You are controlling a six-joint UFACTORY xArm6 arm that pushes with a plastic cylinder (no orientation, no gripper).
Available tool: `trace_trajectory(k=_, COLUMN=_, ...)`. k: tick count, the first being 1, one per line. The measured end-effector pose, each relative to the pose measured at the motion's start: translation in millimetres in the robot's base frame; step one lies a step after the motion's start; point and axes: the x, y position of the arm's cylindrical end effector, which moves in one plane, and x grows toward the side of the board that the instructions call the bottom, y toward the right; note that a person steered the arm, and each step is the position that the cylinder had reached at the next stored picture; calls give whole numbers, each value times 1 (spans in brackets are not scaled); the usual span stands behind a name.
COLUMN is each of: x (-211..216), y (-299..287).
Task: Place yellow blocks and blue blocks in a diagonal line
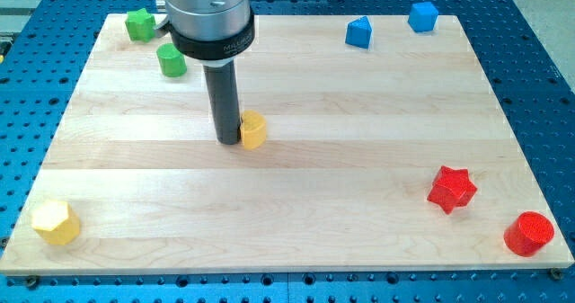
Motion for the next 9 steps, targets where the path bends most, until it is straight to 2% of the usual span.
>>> trace_trajectory(k=1, x=13, y=9)
trace_trajectory(k=3, x=-5, y=54)
trace_trajectory(k=4, x=1, y=52)
trace_trajectory(k=5, x=21, y=86)
trace_trajectory(k=6, x=8, y=136)
trace_trajectory(k=7, x=-25, y=97)
trace_trajectory(k=8, x=-48, y=138)
trace_trajectory(k=9, x=-99, y=201)
